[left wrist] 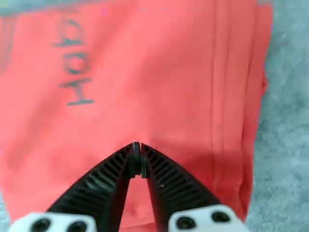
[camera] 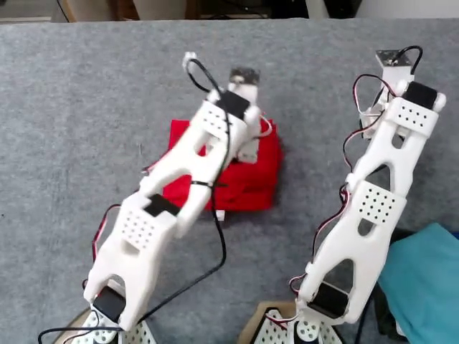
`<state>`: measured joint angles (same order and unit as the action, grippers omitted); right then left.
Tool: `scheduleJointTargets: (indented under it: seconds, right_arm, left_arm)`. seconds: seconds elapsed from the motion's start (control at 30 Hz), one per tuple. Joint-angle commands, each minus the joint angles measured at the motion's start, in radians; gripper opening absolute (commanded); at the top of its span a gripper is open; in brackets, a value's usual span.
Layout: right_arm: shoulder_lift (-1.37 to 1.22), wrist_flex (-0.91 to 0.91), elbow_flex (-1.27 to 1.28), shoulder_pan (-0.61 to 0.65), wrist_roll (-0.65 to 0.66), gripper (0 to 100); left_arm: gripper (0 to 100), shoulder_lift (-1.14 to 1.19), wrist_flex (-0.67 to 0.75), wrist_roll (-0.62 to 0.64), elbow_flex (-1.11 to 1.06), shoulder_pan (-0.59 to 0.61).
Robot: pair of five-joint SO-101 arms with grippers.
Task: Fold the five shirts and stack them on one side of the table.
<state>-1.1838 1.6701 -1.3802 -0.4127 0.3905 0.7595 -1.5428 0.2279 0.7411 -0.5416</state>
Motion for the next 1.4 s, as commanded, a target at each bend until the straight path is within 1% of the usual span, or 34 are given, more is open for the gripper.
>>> scheduleJointTargets:
  seconds: [0.0, 0.13, 0.3, 0.43, 0.6, 0.73, 0.8, 0.87, 0.97, 1.03, 1.2, 1.27, 1.37]
  right_arm:
    - [-0.002, -0.012, -0.048, -0.01, 0.0, 0.5]
    - [-0.005, -0.025, -0.045, -0.01, 0.0, 0.5]
    - [-0.005, -0.04, -0.048, -0.01, 0.0, 0.5]
    - [-0.005, -0.04, -0.048, -0.01, 0.002, 0.5]
    - [-0.004, -0.04, -0.048, -0.01, 0.002, 0.5]
    - [0.002, -0.038, -0.05, -0.005, 0.002, 0.5]
    - [0.012, -0.018, -0.062, 0.002, 0.006, 0.5]
    - [0.027, 0.009, -0.082, 0.018, 0.008, 0.5]
    - [0.062, 0.071, -0.128, 0.062, 0.008, 0.5]
    - [0.088, 0.11, -0.143, 0.114, 0.012, 0.5]
    - [0.18, 0.117, -0.042, 0.277, 0.026, 0.5]
    - [0.229, 0.117, 0.038, 0.351, 0.023, 0.5]
    - [0.294, 0.117, 0.153, 0.453, 0.021, 0.5]
  left_arm:
    - [2, 0.01, -0.014, 0.008, 0.015, -0.057]
    - [2, 0.012, -0.087, 0.006, 0.087, -0.11]
    - [2, 0.022, -0.178, 0.005, 0.164, -0.147]
    - [2, 0.022, -0.186, 0.002, 0.137, -0.158]
    - [2, 0.028, -0.163, 0.0, 0.069, -0.157]
    - [2, 0.018, -0.158, 0.0, 0.078, -0.155]
    - [2, -0.013, -0.173, 0.0, 0.157, -0.117]
    - [2, -0.058, -0.199, 0.003, 0.273, -0.054]
    - [2, -0.114, -0.213, 0.002, 0.417, 0.072]
    - [2, -0.133, -0.213, 0.002, 0.468, 0.172]
    - [2, -0.076, -0.207, -0.011, 0.463, 0.396]
    - [2, -0.012, -0.207, -0.032, 0.465, 0.448]
    - [2, 0.082, -0.198, -0.035, 0.476, 0.474]
